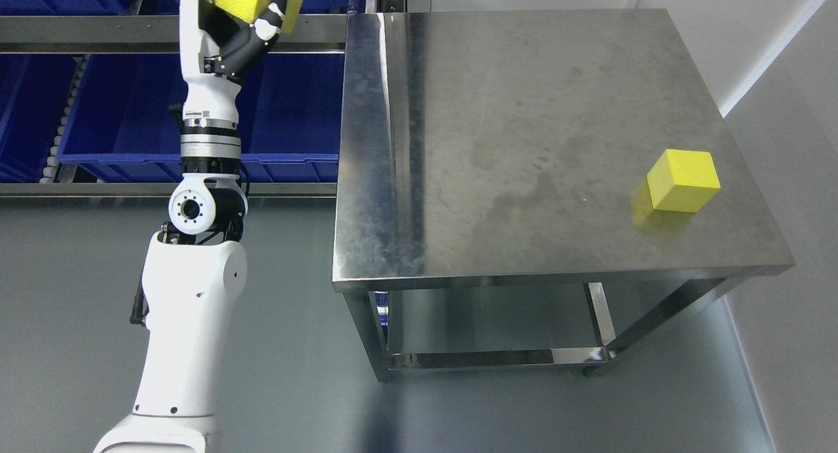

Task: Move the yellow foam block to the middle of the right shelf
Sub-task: 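Lift the yellow cube up off the table with the left hand, then hold the cube raised in the left hand while turning toward the bin shelves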

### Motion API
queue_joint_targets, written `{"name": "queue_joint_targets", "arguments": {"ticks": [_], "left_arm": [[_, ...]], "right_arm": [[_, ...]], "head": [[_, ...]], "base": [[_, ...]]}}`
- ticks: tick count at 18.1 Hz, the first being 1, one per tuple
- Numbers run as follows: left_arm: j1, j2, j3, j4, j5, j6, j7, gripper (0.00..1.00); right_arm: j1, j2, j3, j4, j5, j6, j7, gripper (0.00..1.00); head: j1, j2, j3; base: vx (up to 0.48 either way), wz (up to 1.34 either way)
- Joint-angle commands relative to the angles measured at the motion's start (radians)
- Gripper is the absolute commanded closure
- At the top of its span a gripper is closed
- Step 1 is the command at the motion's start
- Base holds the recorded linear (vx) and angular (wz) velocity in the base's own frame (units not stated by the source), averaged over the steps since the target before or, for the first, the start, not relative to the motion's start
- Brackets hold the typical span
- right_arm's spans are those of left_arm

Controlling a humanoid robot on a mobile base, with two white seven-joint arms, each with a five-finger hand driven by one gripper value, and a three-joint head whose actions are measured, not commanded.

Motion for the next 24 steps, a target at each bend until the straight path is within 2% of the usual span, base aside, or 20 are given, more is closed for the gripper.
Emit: {"name": "queue_joint_targets", "arguments": {"ticks": [1,7,14,24], "left_arm": [[0.045,0.001,0.024,-0.057,-0.002,0.027,0.059,0.66],[0.106,0.001,0.032,-0.128,0.000,0.143,0.031,0.66],[0.146,0.001,0.026,-0.132,0.000,0.148,0.028,0.66],[0.157,0.001,0.017,-0.131,0.000,0.157,0.028,0.66]], "right_arm": [[-0.002,-0.017,0.000,-0.017,0.000,0.000,0.001,0.00],[-0.002,-0.017,0.000,-0.017,0.000,0.000,0.001,0.00],[-0.002,-0.017,0.000,-0.017,0.000,0.000,0.001,0.00],[-0.002,-0.017,0.000,-0.017,0.000,0.000,0.001,0.00]], "head": [[0.0000,0.000,0.000],[0.0000,0.000,0.000],[0.0000,0.000,0.000],[0.0000,0.000,0.000]], "base": [[0.007,0.04],[0.015,0.15],[0.007,0.54],[0.040,0.94]]}}
